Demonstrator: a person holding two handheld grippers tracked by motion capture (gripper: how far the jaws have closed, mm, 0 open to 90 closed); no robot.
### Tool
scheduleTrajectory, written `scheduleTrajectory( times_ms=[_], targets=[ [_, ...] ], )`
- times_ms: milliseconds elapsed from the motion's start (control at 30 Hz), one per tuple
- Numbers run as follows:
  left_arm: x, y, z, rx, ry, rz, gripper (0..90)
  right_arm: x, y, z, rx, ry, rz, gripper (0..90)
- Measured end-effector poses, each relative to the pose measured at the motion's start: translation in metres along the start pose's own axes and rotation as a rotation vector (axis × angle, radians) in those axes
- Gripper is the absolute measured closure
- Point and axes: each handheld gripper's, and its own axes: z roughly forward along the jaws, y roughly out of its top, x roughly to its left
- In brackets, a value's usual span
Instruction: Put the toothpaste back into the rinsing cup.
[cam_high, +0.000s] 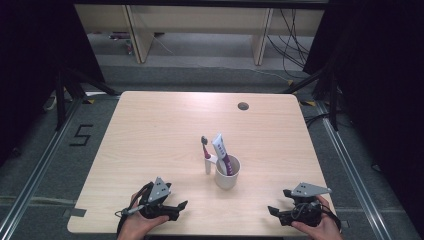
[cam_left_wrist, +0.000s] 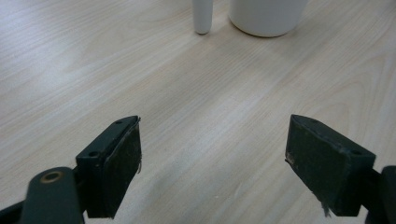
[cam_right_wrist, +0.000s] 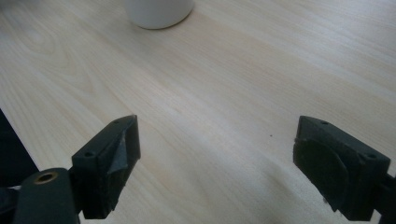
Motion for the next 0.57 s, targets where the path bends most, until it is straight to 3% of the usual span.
scheduleTrajectory(
  times_ms=[167,233,333,433,467,567],
  targets=[
    [0.0004,-0.0005,0.0003,0.008,0.007,0.014,18.1,0.0003,0.0001,0.0025,0.015,0.014,-0.021,15.7],
    [-0.0006,-0.0008,0.0005,0.005,0.001,0.004,18.1,0.0035,-0.0006,0.0020,0.024,0.000,0.023,15.7],
    [-0.0005,-0.0010,0.0004,0.005,0.000,0.003,18.1,-0.0003,0.0002,0.0029,0.016,-0.004,-0.030,15.7],
    [-0.0007,-0.0018,0.0006,0.007,0.003,0.000,18.1,0.0007,0.0004,0.0035,0.030,0.011,-0.018,15.7],
    [-0.0004,-0.0019,0.0008,0.008,-0.003,0.000,18.1,0.0003,0.0005,0.0030,0.019,-0.008,-0.032,15.7],
    [-0.0008,-0.0019,0.0006,0.016,-0.001,0.004,18.1,-0.0010,0.0007,0.0048,0.024,0.014,-0.030,15.7]
  ],
)
